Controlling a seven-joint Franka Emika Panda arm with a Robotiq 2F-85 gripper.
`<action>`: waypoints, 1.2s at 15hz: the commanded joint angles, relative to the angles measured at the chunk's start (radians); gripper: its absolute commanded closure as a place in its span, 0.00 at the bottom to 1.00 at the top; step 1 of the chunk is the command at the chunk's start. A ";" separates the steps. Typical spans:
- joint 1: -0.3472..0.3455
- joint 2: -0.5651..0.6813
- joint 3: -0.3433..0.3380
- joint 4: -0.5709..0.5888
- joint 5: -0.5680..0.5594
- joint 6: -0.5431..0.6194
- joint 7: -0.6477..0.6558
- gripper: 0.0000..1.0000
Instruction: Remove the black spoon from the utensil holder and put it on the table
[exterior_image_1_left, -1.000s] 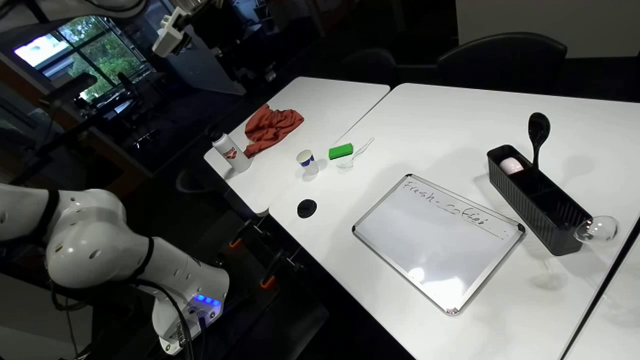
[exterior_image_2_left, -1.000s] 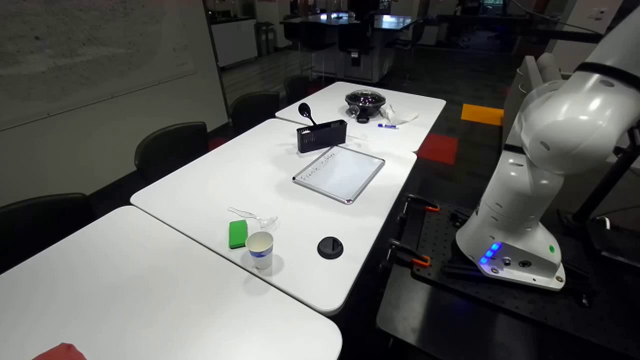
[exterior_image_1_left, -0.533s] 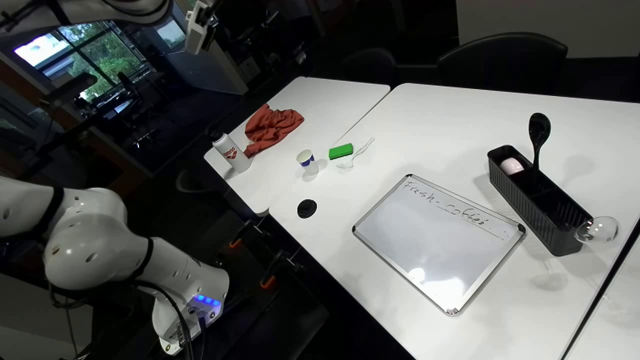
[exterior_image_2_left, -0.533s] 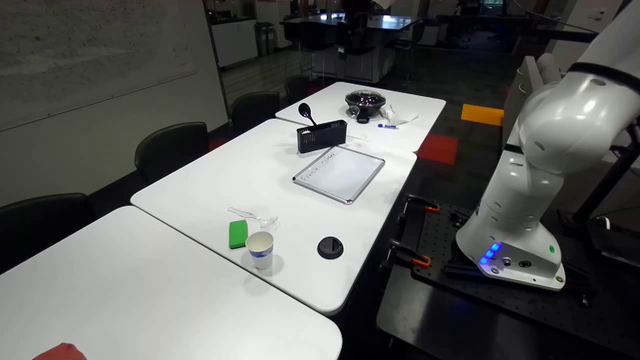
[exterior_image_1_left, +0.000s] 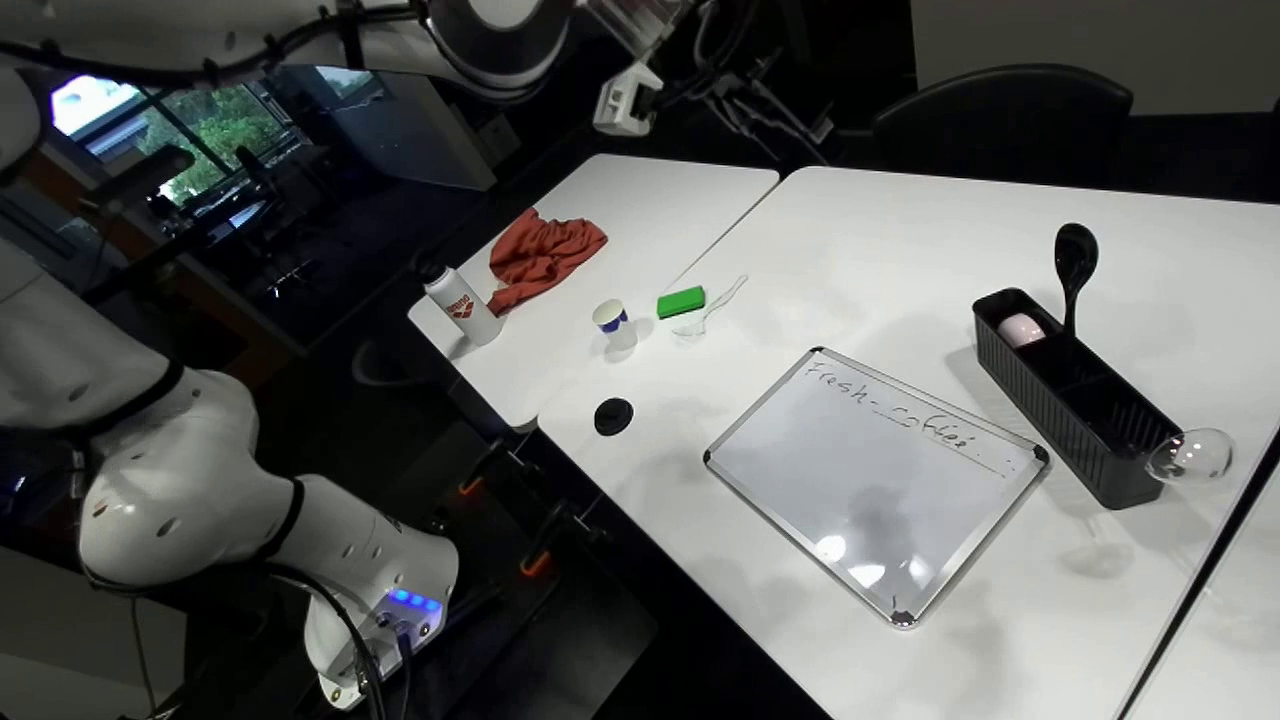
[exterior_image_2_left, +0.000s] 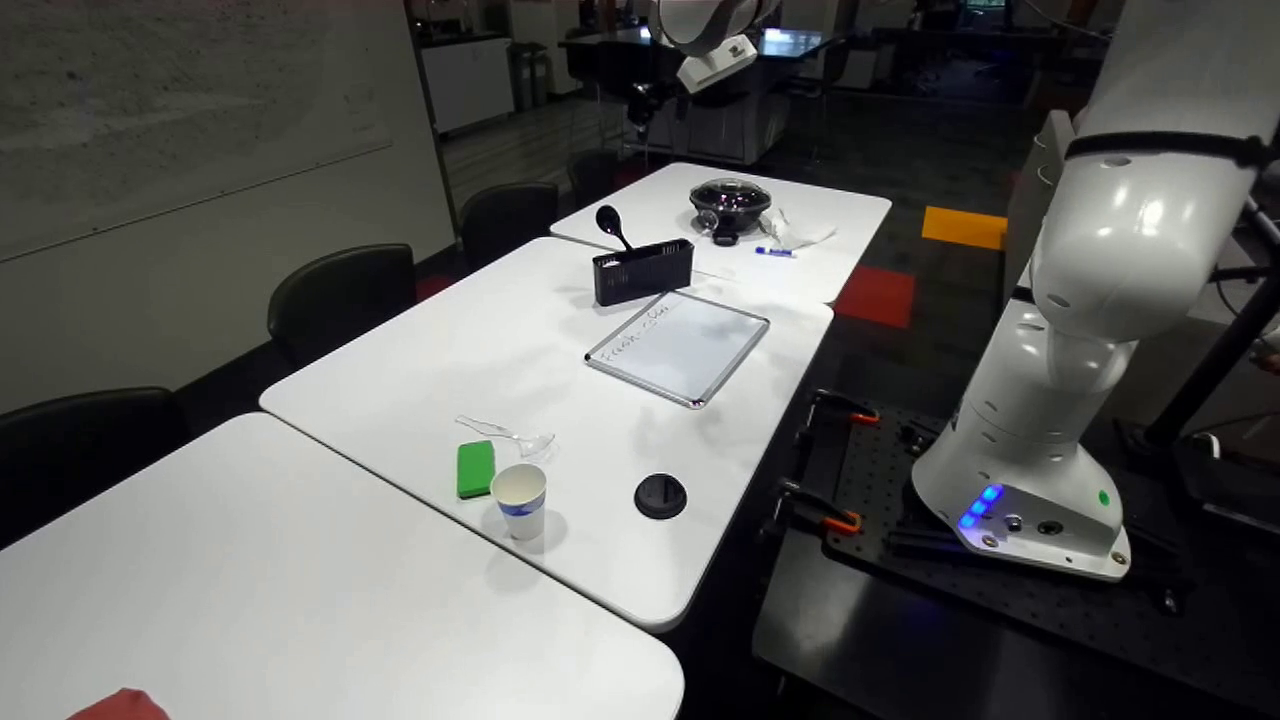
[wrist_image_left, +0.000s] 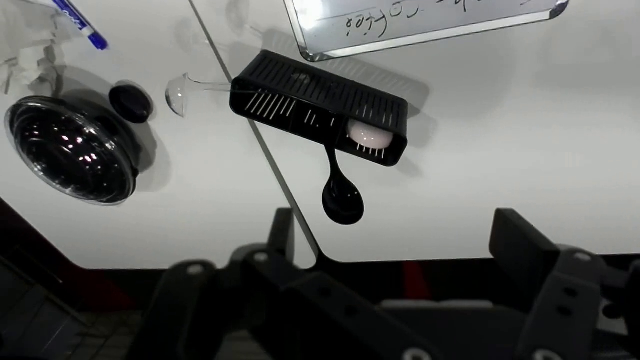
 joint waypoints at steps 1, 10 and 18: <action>0.001 0.201 -0.035 0.175 -0.012 -0.027 0.093 0.00; -0.008 0.261 -0.037 0.193 0.040 0.022 0.080 0.00; -0.024 0.594 -0.025 0.337 0.147 0.379 0.060 0.00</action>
